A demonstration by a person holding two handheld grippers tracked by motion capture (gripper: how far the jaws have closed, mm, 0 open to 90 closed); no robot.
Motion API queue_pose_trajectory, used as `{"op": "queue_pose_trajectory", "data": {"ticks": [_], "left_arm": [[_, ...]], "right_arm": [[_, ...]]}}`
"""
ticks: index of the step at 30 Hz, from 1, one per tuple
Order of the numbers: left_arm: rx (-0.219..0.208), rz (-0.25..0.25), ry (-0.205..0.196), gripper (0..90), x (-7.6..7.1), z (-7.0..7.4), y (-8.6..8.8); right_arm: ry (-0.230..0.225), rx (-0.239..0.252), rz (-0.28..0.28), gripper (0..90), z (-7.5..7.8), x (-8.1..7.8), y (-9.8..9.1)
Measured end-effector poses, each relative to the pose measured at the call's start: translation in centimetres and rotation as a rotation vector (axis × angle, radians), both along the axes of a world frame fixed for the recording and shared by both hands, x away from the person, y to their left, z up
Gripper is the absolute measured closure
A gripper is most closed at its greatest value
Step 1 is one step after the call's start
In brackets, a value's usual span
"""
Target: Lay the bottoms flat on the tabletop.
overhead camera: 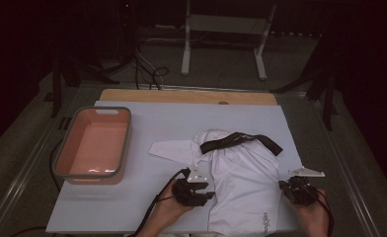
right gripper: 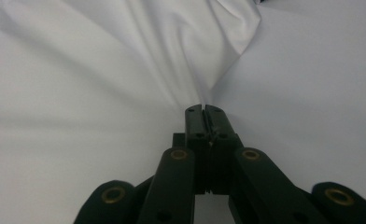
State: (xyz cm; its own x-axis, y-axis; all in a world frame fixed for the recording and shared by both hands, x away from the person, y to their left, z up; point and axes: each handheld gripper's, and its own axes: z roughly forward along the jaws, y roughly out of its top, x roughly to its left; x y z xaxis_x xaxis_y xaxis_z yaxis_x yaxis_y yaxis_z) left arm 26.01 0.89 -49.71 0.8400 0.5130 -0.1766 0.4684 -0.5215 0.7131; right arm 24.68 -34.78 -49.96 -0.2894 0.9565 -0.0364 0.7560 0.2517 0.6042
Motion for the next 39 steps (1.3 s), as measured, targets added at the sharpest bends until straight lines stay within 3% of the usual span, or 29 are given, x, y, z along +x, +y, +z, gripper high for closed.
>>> {"op": "queue_pose_trajectory", "data": {"ticks": [4,7,8,15,24,33,39], "left_arm": [[0.004,0.087,-0.046,54.6,1.8,0.8,1.0],[0.009,0.097,-0.056,53.6,2.2,0.9,1.2],[0.017,0.134,-0.068,51.8,3.2,1.0,1.4],[0.058,0.190,-0.085,49.7,5.6,0.8,1.6],[0.089,0.235,-0.097,46.6,7.6,-0.1,1.4],[0.118,0.245,-0.090,42.4,9.0,-0.9,1.1],[0.106,0.228,-0.067,31.1,10.0,-1.5,0.9]], "right_arm": [[-0.003,0.004,-0.011,89.6,0.1,0.0,-0.3],[-0.003,0.008,-0.015,89.7,0.1,0.0,-0.3],[-0.005,0.014,-0.020,89.6,0.2,0.0,-0.5],[-0.012,0.029,-0.020,89.4,0.3,0.0,-0.9],[-0.022,0.036,-0.025,89.4,0.4,0.0,-0.8],[-0.027,0.044,-0.025,89.4,0.5,0.0,-0.9],[-0.034,0.047,-0.025,89.4,0.6,0.0,-0.8]]}}
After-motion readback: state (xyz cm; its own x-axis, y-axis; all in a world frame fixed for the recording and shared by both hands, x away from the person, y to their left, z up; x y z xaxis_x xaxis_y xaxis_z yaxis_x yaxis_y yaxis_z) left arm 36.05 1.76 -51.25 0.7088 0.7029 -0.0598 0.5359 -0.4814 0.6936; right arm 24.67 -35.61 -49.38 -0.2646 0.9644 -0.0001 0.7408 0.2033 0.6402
